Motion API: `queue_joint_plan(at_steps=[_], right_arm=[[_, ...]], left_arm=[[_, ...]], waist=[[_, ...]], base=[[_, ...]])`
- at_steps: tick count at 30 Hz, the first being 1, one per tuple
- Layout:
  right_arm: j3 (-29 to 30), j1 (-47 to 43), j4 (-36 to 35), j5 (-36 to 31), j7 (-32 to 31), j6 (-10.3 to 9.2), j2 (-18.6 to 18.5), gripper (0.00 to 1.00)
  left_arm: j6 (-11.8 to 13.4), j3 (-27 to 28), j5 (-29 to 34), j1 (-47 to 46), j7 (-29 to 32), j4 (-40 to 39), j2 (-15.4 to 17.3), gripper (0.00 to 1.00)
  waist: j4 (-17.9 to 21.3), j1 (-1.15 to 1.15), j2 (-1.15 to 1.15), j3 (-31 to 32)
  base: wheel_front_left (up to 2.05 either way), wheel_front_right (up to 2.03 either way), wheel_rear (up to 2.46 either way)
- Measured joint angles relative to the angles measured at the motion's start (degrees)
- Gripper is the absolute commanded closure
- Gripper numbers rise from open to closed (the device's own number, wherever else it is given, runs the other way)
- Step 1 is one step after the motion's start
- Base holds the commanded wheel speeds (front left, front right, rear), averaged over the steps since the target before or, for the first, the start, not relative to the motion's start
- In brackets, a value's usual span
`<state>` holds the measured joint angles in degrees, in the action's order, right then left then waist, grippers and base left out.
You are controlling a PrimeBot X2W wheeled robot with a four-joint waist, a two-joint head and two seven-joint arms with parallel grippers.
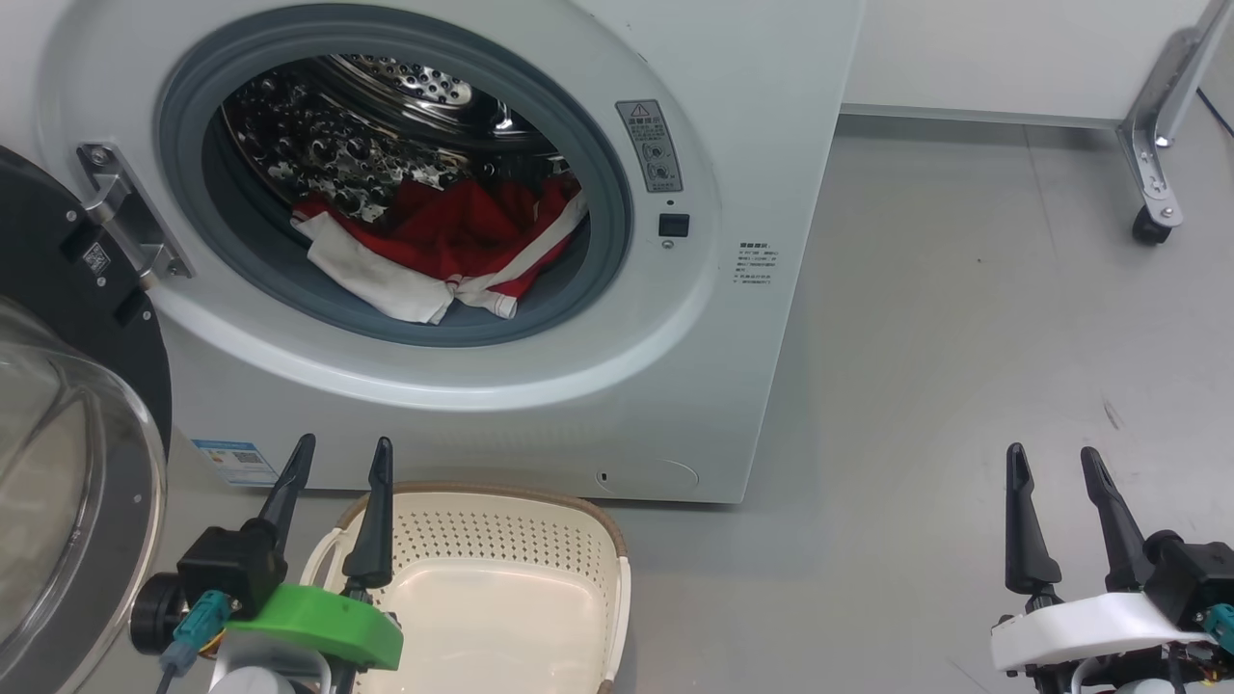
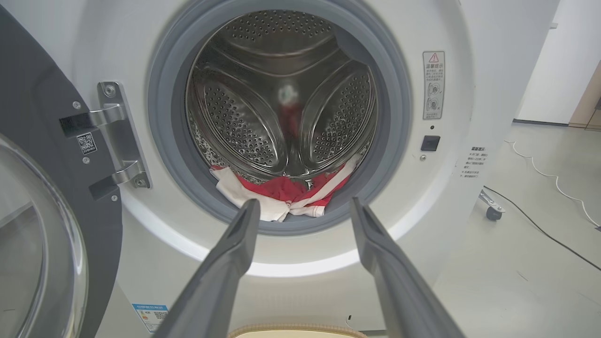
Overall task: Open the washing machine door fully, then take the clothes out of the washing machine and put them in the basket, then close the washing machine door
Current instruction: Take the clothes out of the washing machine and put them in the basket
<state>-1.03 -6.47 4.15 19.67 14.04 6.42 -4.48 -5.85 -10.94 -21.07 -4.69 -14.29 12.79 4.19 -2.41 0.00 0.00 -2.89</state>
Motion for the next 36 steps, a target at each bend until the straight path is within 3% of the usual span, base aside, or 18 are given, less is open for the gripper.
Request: queue_joint_plan(at_steps=[16,29,36], right_arm=[[-1.37,0.21,-1.19,-0.18,0.42,0.02,0.13,0.00],[-5.34,5.19,-2.60,-1.13,0.42,0.15,0.68,0.00],[-7.88,8.79,-2.56,-1.05,0.42,0.54,1.04,0.00]], left_arm=[[0.71,0.88,1.76,-0.23,0.71,-1.01,1.19,0.00],[2.67,3.26,5.03,-9.08,7.39,-3.30,7.06,0.00],[3.32,5.97,5.60,-16.24,13.50,-1.54,11.32,0.00]], waist=[[1.32,0.00,0.00,-4.29],[4.82,0.00,0.00,-12.60],[9.19,0.00,0.00,-17.08]], base=[[0.00,0.00,0.00],[0.00,0.00,0.00],[0.00,0.00,0.00]])
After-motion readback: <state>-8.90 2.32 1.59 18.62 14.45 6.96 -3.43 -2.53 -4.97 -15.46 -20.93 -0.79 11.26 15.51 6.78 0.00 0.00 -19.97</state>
